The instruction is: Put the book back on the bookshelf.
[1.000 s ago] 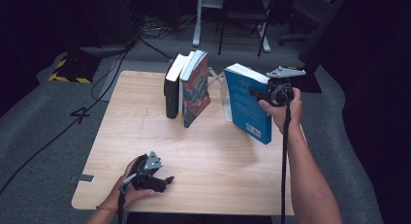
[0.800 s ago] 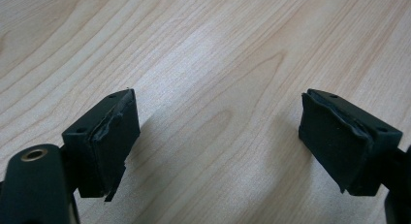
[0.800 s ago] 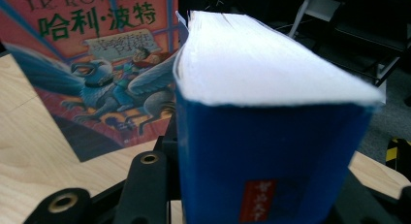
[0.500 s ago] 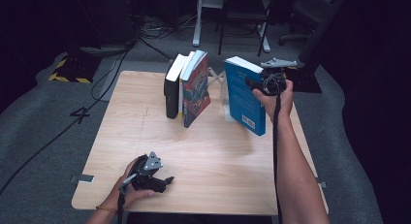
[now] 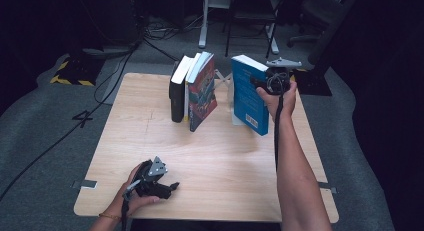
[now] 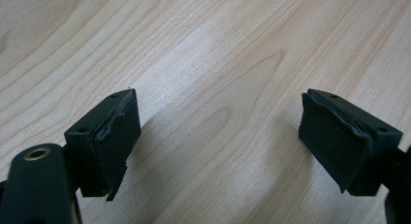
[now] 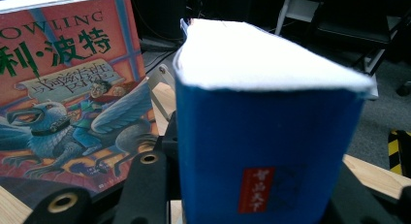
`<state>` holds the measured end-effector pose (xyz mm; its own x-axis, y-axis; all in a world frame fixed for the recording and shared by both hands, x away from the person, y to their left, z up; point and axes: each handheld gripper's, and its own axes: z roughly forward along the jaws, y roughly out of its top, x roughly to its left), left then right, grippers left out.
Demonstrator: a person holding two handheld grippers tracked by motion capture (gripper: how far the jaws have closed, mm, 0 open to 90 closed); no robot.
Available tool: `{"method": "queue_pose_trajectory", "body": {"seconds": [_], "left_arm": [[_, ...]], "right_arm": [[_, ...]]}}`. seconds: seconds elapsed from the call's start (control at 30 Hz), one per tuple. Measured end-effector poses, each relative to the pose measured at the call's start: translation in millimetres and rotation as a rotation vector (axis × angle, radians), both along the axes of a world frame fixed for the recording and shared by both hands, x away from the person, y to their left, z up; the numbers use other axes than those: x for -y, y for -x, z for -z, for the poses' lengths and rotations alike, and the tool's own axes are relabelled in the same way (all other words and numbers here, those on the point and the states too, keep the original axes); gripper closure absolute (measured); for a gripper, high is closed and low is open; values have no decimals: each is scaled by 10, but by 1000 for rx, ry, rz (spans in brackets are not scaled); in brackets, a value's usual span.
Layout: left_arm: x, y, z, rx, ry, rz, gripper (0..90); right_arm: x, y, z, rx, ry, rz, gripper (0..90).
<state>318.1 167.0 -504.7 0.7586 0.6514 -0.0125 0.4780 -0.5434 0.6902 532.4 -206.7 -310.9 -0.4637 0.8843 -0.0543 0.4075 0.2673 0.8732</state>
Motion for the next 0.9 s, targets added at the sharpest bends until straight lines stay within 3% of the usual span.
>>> {"method": "queue_pose_trajectory", "body": {"seconds": [0.63,0.9], "left_arm": [[2,0,0,0,0,-1,152],[10,-6,4,-1,4,-5,149]], "right_arm": [[172,166,61,10,7,-21,608],[367,314,154,14,-21,-10,606]]}}
